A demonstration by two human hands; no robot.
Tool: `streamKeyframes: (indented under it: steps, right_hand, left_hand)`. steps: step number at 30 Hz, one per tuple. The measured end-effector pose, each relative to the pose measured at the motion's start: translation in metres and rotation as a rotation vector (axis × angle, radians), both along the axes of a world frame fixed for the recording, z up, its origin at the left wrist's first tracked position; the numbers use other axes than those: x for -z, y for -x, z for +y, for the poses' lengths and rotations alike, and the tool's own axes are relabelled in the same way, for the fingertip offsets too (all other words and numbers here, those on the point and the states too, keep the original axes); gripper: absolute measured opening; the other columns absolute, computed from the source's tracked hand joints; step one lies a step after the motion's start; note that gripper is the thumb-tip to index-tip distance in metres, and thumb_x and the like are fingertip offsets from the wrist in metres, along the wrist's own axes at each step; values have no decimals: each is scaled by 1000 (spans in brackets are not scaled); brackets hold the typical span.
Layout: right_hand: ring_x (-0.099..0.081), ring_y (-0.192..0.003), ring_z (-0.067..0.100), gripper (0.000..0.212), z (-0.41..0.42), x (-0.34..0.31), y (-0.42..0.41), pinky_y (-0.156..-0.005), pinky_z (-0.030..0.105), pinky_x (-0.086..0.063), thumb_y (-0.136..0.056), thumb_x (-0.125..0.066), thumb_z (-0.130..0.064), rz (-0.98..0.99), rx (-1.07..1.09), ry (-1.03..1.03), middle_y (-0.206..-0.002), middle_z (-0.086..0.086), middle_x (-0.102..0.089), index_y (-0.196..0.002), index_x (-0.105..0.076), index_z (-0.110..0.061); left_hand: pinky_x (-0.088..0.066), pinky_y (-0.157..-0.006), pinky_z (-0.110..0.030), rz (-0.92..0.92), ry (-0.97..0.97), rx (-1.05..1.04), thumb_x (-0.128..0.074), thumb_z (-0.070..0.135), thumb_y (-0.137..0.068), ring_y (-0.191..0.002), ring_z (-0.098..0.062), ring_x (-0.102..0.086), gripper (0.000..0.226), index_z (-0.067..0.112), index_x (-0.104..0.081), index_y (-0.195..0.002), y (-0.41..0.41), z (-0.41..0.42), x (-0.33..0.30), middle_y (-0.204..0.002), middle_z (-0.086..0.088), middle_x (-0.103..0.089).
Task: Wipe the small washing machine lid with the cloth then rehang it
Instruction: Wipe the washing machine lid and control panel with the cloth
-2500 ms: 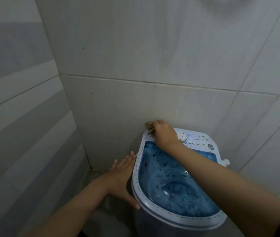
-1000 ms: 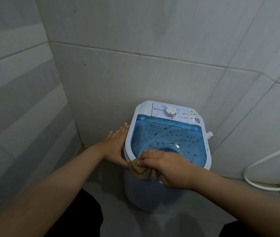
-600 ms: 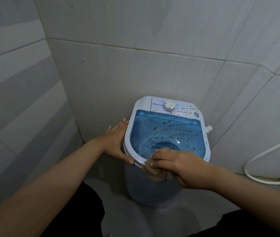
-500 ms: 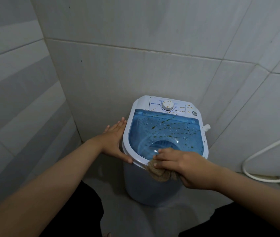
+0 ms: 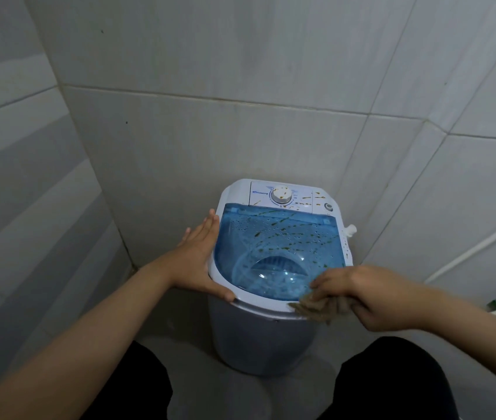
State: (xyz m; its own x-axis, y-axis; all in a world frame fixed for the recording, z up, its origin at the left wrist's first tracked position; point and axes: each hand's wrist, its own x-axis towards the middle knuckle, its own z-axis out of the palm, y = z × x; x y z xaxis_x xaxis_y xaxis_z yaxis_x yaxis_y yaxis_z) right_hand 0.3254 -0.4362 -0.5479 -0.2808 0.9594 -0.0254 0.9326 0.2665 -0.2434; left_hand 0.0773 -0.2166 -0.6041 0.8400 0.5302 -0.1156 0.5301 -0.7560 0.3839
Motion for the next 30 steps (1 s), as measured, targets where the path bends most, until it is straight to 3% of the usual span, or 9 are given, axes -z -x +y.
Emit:
streamKeyframes:
  steps: [3, 6, 7, 10, 14, 19, 22, 30]
  right_hand:
    - [-64, -103, 3, 62, 8, -22, -16, -91, 17, -49, -58, -36, -1, 204, 209, -23, -106, -16, -69, -105, -66, -28]
    - [-65, -90, 5, 45, 26, -38, -32, -79, 7, -47, -63, -46, -22, 282, 417, -161, -93, -14, -68, -103, -66, -27]
    - [-65, -89, 8, 43, 36, -40, -38, -80, 10, -48, -64, -50, -21, 302, 480, -208, -92, -9, -69, -103, -67, -22]
    - [-66, -95, 27, 37, 70, -32, -60, -84, 34, -53, -75, -54, 1, 266, 652, -370, -101, 10, -73, -107, -68, -12]
    - [-62, -102, 32, 45, 109, -16, -78, -82, 33, -49, -74, -52, 8, 293, 829, -415, -110, 15, -70, -113, -64, -11]
    - [-57, -115, 33, 51, 133, 3, -81, -96, 38, -47, -80, -57, 3, 209, 838, -319, -126, 15, -62, -128, -55, -13]
    - [-56, -113, 34, 56, 131, 14, -80, -93, 40, -48, -78, -52, 8, 136, 781, -190, -125, 16, -62, -130, -53, -14]
    - [-59, -109, 33, 63, 105, 20, -75, -84, 34, -49, -71, -54, 4, 47, 805, -167, -122, 12, -65, -130, -55, -19]
  left_hand:
    - [17, -113, -40, 11, -33, 26, -59, 87, -42, -138, -14, 33, 151, 18, 32, -141, -8, -7, -3, -147, 1, 43]
    - [18, -113, -40, 36, -77, 34, -58, 88, -44, -138, -14, 34, 151, 16, 34, -140, -16, -11, -2, -146, 0, 45]
    - [17, -113, -40, 45, -87, 35, -58, 88, -44, -138, -14, 34, 151, 16, 34, -139, -17, -11, -1, -146, 0, 45]
    - [15, -115, -41, 54, -79, 26, -59, 88, -44, -138, -14, 34, 150, 17, 35, -138, -19, -10, 0, -146, 1, 45]
    - [15, -115, -40, 40, -79, 27, -61, 88, -44, -138, -13, 34, 152, 17, 32, -141, -19, -9, 2, -147, 2, 43]
    - [18, -112, -35, 1, -72, 27, -64, 85, -45, -137, -10, 35, 151, 18, 31, -142, -19, -8, 3, -147, 5, 43]
    - [17, -114, -36, -2, -73, 24, -62, 87, -43, -137, -10, 35, 152, 19, 30, -142, -19, -8, 3, -147, 5, 42]
    - [14, -116, -38, -11, -65, 19, -61, 88, -41, -138, -10, 33, 152, 19, 28, -143, -19, -8, 2, -148, 5, 40]
